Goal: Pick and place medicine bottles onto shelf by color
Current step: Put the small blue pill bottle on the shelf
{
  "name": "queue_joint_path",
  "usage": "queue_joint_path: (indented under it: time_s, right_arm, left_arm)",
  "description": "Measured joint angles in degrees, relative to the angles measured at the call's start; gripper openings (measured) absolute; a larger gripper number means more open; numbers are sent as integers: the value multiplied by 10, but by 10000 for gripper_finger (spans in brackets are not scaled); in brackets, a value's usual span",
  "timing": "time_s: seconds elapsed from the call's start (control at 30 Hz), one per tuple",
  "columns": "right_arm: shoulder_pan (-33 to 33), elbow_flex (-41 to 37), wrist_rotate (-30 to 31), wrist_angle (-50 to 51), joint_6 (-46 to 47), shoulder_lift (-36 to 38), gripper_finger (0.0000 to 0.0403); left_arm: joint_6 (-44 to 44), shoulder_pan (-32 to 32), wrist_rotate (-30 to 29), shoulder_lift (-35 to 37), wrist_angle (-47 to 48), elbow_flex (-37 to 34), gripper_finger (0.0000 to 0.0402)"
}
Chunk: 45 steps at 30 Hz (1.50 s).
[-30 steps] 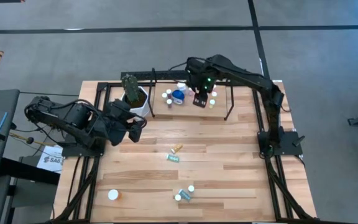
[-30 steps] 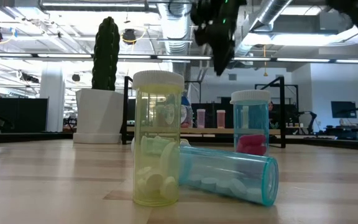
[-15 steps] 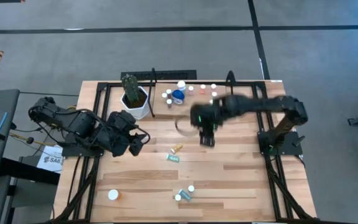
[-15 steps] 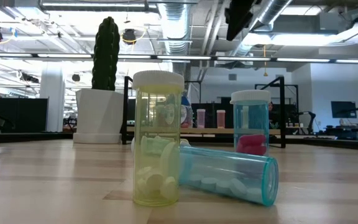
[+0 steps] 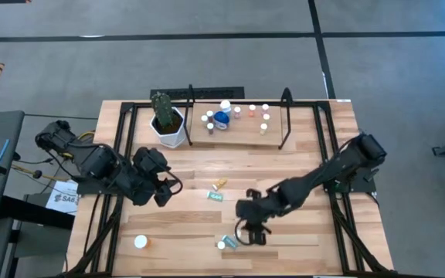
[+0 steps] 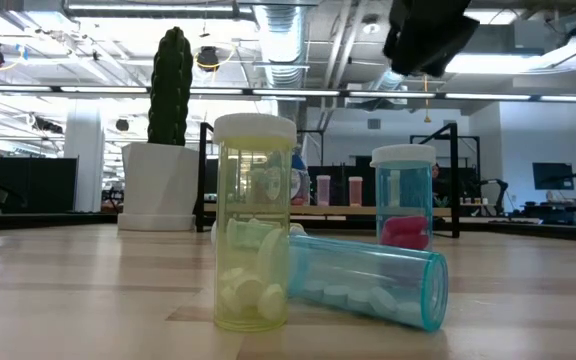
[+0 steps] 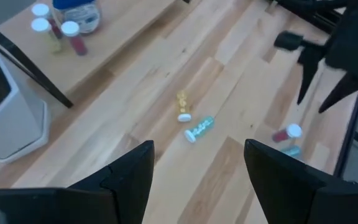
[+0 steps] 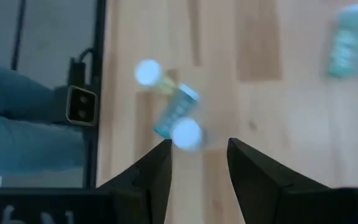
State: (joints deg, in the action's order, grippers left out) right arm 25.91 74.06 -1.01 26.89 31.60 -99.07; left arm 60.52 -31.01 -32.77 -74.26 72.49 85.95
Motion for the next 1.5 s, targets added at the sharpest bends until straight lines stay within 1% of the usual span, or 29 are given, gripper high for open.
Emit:
queue_joint_path:
  time_s: [0.13, 0.23, 0.3, 0.4, 0.5, 0.6, 0.67, 0.73, 0.87, 0.97, 1.3, 1.5]
  right_arm:
    - [13, 0, -22, -99, 1, -43, 177]
    - [14, 1, -66, -139, -16, -62, 178]
    - [14, 0, -88, -125, -28, -63, 178]
    - [18, 0, -93, -115, -35, -60, 185]
    - [34, 1, -92, -108, -51, -50, 206]
    - [51, 1, -93, -99, -65, -51, 235]
    - [59, 0, -87, -88, -90, -51, 253]
    - [60, 0, -62, -72, -109, -51, 264]
    - [59, 0, -25, -58, -131, -49, 270]
    - [58, 1, -1, -60, -172, -48, 270]
    - [38, 0, 10, -63, -215, -48, 270]
    - [28, 0, 10, -65, -216, -62, 270]
  left_arm:
    - [18, -11, -10, 0, 0, 0, 235]
    - [37, -20, -23, 0, 0, 0, 235]
    - [50, -25, -24, 0, 0, 0, 235]
    - [77, -32, -25, 0, 0, 0, 235]
    - [107, -35, -25, 0, 0, 0, 235]
    - [121, -36, -25, 0, 0, 0, 235]
    - [130, -36, -25, 0, 0, 0, 235]
    - [139, -36, -26, 0, 0, 0, 235]
    - [148, -36, -26, 0, -2, 0, 235]
    - [153, -36, -34, 0, -2, 0, 235]
    - [158, -36, -39, 0, -2, 0, 235]
    - [158, -36, -37, 0, -2, 0, 235]
